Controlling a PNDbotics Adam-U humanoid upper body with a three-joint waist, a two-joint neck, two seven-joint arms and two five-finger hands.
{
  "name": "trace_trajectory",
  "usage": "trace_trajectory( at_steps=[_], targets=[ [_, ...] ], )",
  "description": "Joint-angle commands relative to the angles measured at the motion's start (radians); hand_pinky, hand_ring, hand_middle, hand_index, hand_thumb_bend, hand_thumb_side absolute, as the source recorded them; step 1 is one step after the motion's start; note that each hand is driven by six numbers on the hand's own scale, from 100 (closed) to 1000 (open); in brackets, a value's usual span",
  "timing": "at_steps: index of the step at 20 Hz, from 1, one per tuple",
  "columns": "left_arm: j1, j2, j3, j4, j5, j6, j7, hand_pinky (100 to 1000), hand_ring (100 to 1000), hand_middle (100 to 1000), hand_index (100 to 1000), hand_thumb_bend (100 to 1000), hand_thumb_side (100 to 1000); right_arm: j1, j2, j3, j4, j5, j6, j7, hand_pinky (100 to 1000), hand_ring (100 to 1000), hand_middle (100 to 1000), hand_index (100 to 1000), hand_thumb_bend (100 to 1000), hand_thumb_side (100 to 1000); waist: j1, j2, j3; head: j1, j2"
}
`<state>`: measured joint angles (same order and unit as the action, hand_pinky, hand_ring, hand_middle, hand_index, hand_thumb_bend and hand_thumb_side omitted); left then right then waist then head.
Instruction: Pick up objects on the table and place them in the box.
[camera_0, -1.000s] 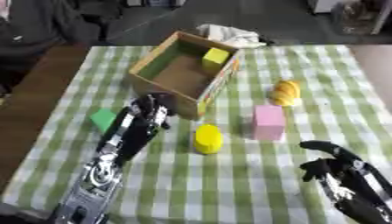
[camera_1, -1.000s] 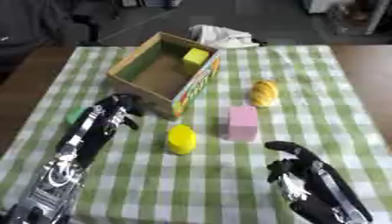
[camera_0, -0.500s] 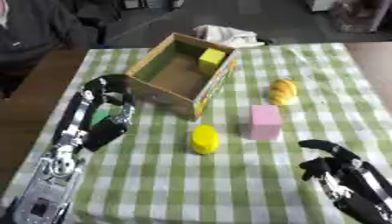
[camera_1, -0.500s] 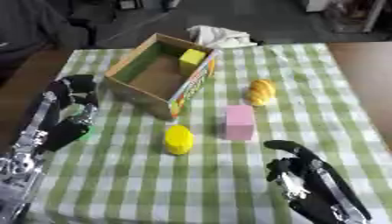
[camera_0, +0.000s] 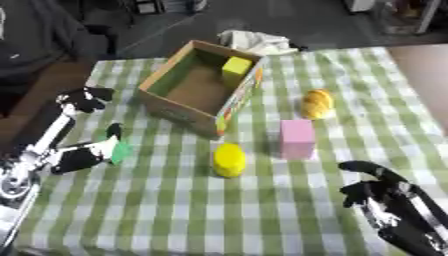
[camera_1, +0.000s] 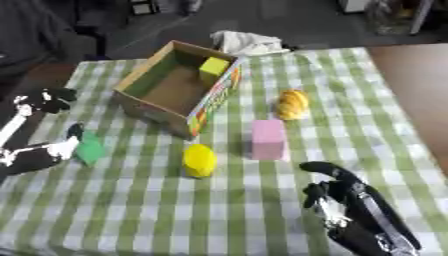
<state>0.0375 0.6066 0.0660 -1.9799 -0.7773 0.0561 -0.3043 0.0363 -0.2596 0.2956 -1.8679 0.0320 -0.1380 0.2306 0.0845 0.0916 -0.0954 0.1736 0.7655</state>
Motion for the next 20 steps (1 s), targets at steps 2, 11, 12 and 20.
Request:
trace_trajectory(
  at_steps=[2, 11, 12, 20],
  targets=[
    [-0.026, 0.051, 0.009, -0.018, -0.152, 0.037, -0.157, 803, 755, 771, 901, 393, 320, -0.004, -0.005, -0.007, -0.011, 0.006, -0.002, -0.001, 706, 485, 799, 813, 100, 468, -0.001, -0.009, -0.002, -0.004, 0.004],
    [-0.068, 0.038, 0.008, 0.097, -0.249, 0.071, -0.289, 801, 763, 784, 919, 474, 406, -0.001, -0.006, -0.006, -0.011, 0.008, -0.003, 0.001, 707, 485, 799, 813, 100, 467, -0.002, -0.009, -0.006, -0.011, 0.004],
    [-0.072, 0.037, 0.01, 0.112, -0.252, 0.073, -0.292, 800, 763, 785, 921, 471, 411, -0.001, -0.006, -0.006, -0.011, 0.008, -0.003, 0.001, 707, 485, 799, 813, 100, 467, -0.002, -0.009, -0.006, -0.011, 0.004],
    [-0.099, 0.027, 0.031, 0.243, -0.206, 0.091, -0.29, 783, 764, 784, 924, 393, 480, 0.0, -0.007, -0.006, -0.013, 0.009, -0.002, 0.003, 708, 485, 799, 813, 100, 465, -0.005, -0.009, -0.003, -0.015, 0.004]
  ],
)
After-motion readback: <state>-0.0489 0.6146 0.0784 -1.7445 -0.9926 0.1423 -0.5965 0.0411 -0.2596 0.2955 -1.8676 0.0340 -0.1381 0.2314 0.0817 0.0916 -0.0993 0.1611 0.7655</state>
